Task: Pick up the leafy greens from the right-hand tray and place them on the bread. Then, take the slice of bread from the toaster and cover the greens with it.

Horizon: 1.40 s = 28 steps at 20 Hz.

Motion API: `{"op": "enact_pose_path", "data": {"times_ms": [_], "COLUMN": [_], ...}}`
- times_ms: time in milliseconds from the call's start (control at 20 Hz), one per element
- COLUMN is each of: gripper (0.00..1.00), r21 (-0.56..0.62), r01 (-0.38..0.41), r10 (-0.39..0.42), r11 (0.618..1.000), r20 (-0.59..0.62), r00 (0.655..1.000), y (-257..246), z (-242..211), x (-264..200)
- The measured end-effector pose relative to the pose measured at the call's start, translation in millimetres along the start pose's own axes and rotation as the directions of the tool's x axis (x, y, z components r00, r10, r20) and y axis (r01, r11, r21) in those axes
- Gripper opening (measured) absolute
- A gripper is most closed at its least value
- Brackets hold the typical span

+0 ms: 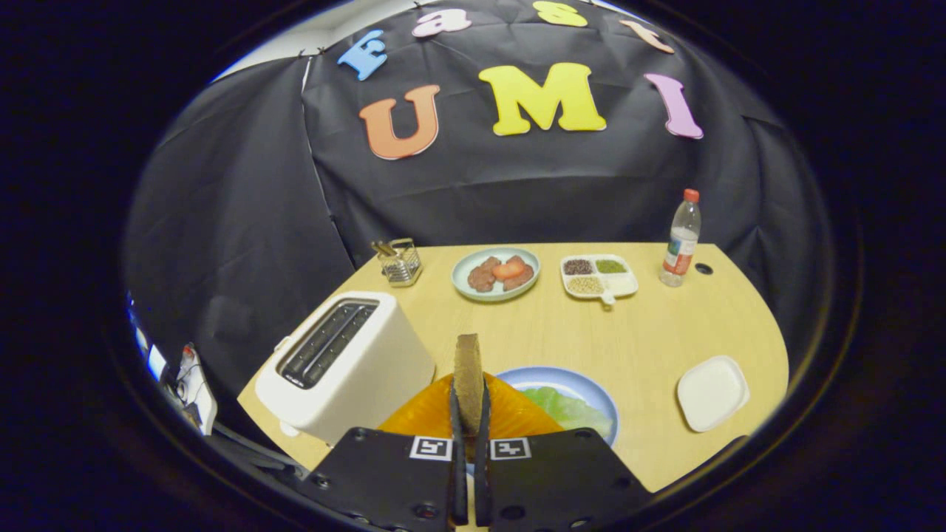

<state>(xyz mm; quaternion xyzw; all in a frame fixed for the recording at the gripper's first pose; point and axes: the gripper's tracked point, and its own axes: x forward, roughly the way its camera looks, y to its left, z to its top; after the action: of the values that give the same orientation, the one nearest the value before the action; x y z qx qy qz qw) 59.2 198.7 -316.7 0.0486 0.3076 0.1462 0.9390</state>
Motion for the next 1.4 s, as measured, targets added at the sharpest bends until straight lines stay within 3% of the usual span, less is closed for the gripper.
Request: {"op": "enact_pose_path", "data": {"times_ms": [300,450,600,650,800,900,1000,1300,1400], "gripper": [0.04,0.08,0.23,0.23,0.47,0.48,0.59,0.95,0.97], "r21": [0.084,0.081,0.064,0.058,0.055,0.058,0.055,-0.003,-0.021], "r01": [-0.061,-0.04,-0.006,0.004,0.029,0.043,0.054,0.109,0.136], "r10": [0.063,0.043,0.01,0.0,-0.023,-0.036,-0.048,-0.109,-0.135], "r11": [0.995,0.996,0.998,0.998,0.998,0.997,0.997,0.994,0.991], "r20": [-0.025,-0.037,-0.059,-0.068,-0.096,-0.105,-0.109,-0.007,0.057], "r00": [0.998,0.998,0.998,0.998,0.995,0.994,0.993,0.994,0.989], "y": [-11,-30,-50,-56,-71,-80,-87,-109,-118], "z": [-24,-24,-29,-33,-42,-45,-46,-5,21], "x": [14,16,15,17,21,25,26,8,-12]}}
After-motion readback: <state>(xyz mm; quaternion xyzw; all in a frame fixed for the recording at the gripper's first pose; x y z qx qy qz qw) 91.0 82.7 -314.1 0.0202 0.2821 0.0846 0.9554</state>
